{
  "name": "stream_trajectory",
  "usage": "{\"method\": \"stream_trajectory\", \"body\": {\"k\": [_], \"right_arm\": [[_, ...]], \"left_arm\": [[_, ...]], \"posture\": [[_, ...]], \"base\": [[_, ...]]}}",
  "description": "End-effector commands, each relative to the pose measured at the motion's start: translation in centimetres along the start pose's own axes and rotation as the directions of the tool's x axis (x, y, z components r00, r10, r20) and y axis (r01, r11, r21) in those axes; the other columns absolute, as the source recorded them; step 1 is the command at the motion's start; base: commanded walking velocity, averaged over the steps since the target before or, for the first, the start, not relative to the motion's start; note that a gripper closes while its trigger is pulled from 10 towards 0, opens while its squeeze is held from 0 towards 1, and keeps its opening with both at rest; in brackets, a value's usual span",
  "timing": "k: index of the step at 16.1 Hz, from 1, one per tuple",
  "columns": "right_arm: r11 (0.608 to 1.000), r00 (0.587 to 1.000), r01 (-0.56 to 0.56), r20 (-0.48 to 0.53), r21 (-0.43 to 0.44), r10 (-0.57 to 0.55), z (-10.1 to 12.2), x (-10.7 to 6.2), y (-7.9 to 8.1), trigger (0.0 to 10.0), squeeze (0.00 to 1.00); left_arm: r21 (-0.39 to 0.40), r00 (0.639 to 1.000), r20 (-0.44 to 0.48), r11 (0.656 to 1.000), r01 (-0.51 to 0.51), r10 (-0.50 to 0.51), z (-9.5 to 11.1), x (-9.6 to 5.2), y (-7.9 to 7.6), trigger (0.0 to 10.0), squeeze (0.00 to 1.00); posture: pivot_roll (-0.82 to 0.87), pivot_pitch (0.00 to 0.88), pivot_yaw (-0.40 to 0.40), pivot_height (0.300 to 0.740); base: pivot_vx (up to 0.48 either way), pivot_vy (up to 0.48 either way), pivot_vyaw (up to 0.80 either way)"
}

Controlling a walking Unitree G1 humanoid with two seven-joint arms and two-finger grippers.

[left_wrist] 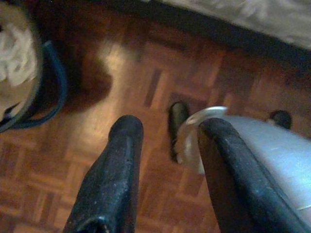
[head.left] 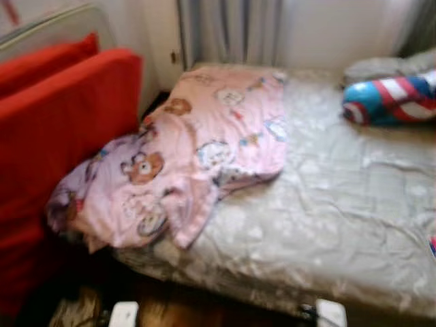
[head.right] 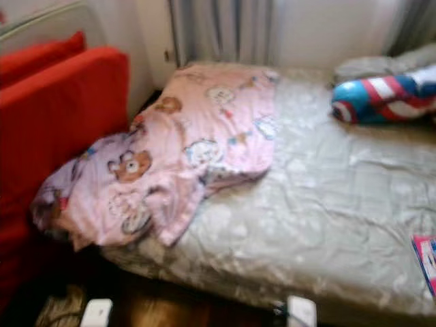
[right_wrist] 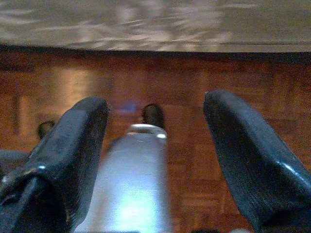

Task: Clean up the room

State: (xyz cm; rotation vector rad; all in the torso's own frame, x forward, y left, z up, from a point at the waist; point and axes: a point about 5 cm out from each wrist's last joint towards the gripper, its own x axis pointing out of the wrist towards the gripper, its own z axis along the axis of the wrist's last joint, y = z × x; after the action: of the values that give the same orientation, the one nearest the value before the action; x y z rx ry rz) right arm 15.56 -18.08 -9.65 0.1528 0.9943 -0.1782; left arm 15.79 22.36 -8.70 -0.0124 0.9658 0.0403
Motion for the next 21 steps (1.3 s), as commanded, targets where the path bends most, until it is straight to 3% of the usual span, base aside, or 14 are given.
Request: {"method": "stream_trajectory", "body": {"k": [1, 6, 10, 12, 17, 21], "right_arm": [[1.000, 1.000, 0.017, -0.013, -0.002, -0.017, -0.3, -0.1, -0.6, 10.0, 0.00], [1.000, 1.000, 0.014, -0.015, -0.008, -0.014, -0.2, -0.1, -0.6, 10.0, 0.00], [1.000, 1.000, 0.002, -0.012, -0.010, -0.002, -0.3, 0.0, 0.5, 10.0, 0.00], [1.000, 1.000, 0.012, -0.003, -0.024, -0.012, 0.0, 0.0, -0.4, 10.0, 0.00], [0.999, 1.000, -0.002, 0.031, -0.034, 0.003, 0.3, 0.0, -0.3, 10.0, 0.00], [1.000, 1.000, -0.005, 0.030, -0.028, 0.006, 0.3, -0.1, -0.6, 10.0, 0.00]], "left_arm": [[0.004, 1.000, -0.022, 1.000, -0.004, 0.004, -0.4, 0.0, -0.1, 10.0, 0.00], [-0.001, 1.000, -0.023, 1.000, -0.009, 0.009, -0.5, -0.1, 0.0, 10.0, 0.00], [0.004, 0.999, -0.026, 1.000, -0.020, 0.020, -0.8, -0.3, 1.0, 10.0, 0.00], [-0.001, 1.000, -0.016, 1.000, -0.016, 0.016, -0.5, -0.3, 0.9, 10.0, 0.00], [0.010, 1.000, -0.015, 1.000, 0.008, -0.008, -0.2, 0.2, -1.4, 10.0, 0.00], [0.009, 1.000, -0.018, 1.000, 0.015, -0.015, -0.3, 0.3, -2.1, 10.0, 0.00]], "posture": [[0.02, 0.066, 0.031, 0.740], [0.03, 0.070, 0.029, 0.740], [0.03, 0.073, 0.030, 0.740], [0.03, 0.076, 0.030, 0.740], [0.02, 0.075, 0.033, 0.740], [0.03, 0.075, 0.032, 0.740]], "base": [[0.000, 0.382, 0.00], [0.000, 0.376, 0.00], [0.000, 0.068, 0.00], [0.000, 0.000, 0.00], [0.000, 0.000, 0.45], [0.000, 0.000, 0.80]]}}
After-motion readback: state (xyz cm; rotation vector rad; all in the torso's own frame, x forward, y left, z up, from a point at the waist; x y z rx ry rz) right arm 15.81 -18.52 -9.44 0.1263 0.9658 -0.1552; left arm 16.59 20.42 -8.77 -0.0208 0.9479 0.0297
